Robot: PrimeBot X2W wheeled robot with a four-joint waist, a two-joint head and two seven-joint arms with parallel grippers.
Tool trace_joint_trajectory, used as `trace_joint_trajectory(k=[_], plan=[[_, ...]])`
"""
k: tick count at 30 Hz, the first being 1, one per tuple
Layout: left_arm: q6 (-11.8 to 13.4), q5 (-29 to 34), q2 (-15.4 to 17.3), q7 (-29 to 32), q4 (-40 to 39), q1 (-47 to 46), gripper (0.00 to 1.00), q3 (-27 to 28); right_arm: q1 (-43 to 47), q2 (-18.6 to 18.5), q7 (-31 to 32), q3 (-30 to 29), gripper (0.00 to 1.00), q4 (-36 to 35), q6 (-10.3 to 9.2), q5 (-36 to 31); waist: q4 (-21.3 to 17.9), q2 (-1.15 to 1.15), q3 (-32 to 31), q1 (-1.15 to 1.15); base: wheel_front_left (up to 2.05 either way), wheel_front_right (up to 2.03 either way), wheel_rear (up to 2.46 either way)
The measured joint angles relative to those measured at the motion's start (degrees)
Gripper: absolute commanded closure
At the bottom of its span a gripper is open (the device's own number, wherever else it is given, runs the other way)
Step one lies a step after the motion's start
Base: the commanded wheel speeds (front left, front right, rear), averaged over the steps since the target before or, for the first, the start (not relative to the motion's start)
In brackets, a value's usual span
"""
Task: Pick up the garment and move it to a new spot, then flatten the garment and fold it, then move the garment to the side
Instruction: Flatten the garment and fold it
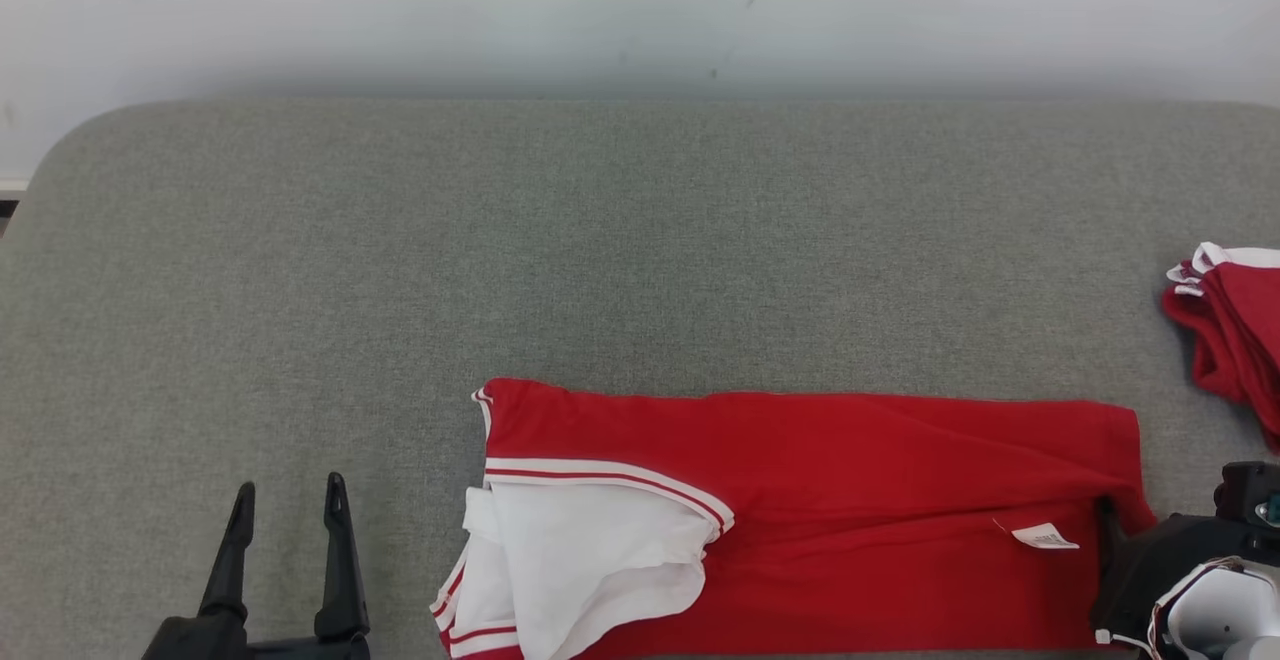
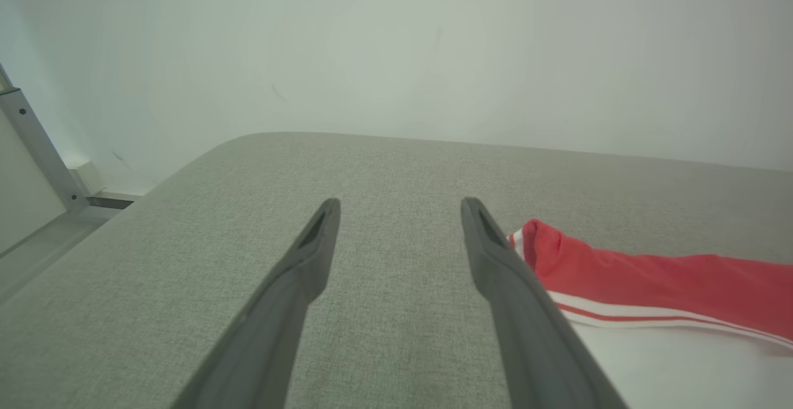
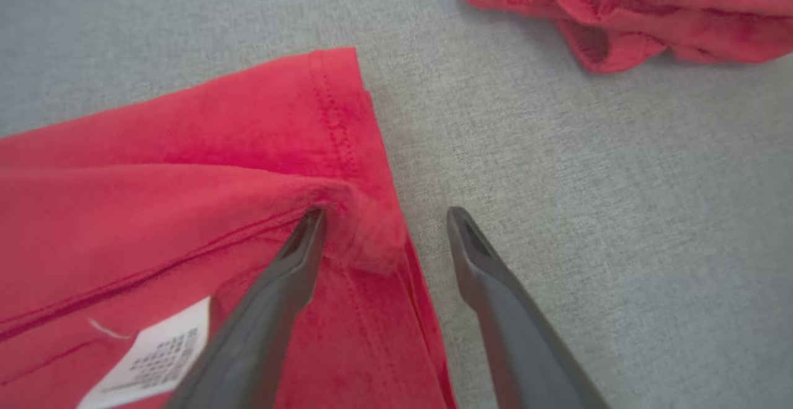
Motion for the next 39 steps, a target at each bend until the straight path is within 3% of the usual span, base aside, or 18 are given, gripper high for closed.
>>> trace_joint_trajectory(k=[7, 15, 16, 17, 19, 27, 39], plan=[[-1.5, 1.5, -1.1, 0.0, 1.6, -0.6, 0.0, 2.2, -1.7, -0.3, 0.9, 0.6, 0.0, 2.6, 0.0, -0.3, 0.9, 0.0, 1.8, 0.0, 0.0, 0.0, 0.0], [-3.0, 2.4, -2.0, 0.0, 3.5, -1.2, 0.0, 3.5, -3.4, -1.2, 5.9, 2.0, 0.0, 4.6, -0.02, 1.6, 1.1, 0.0, 2.4, 0.0, 0.0, 0.0, 0.0], [-3.0, 2.4, -2.1, 0.0, 3.8, -1.3, 0.0, 3.6, -3.4, -1.3, 6.5, 2.2, 0.13, 4.6, -0.02, 1.8, 1.1, 0.0, 2.4, 0.0, 0.0, 0.0, 0.0], [-3.0, 2.4, -2.1, 0.0, 3.8, -1.3, 0.0, 3.6, -3.4, -1.3, 6.5, 2.2, 0.55, 4.6, -0.02, 1.8, 1.1, 0.0, 2.4, 0.0, 0.0, 0.0, 0.0], [-3.4, 2.5, -2.3, 0.0, 4.1, -1.5, 0.0, 3.9, -3.4, -1.3, 7.1, 2.5, 1.0, 4.3, -0.02, 2.2, 1.0, 0.0, 2.4, 0.0, 0.0, 0.0, 0.0], [-3.9, 2.9, -3.0, 0.0, 4.5, -1.6, 0.0, 5.0, -2.5, -0.5, 5.9, 0.6, 1.0, 1.4, 0.02, 2.8, 0.1, 0.0, 1.8, 0.0, 0.0, 0.0, 0.0], [-4.9, 3.0, -3.8, 0.0, 4.5, -1.6, 0.0, 5.7, -2.6, -0.2, -0.1, -11.8, 1.0, -8.3, 0.01, -1.5, -2.5, 0.01, 1.2, 0.0, 0.0, 0.0, 0.0]])
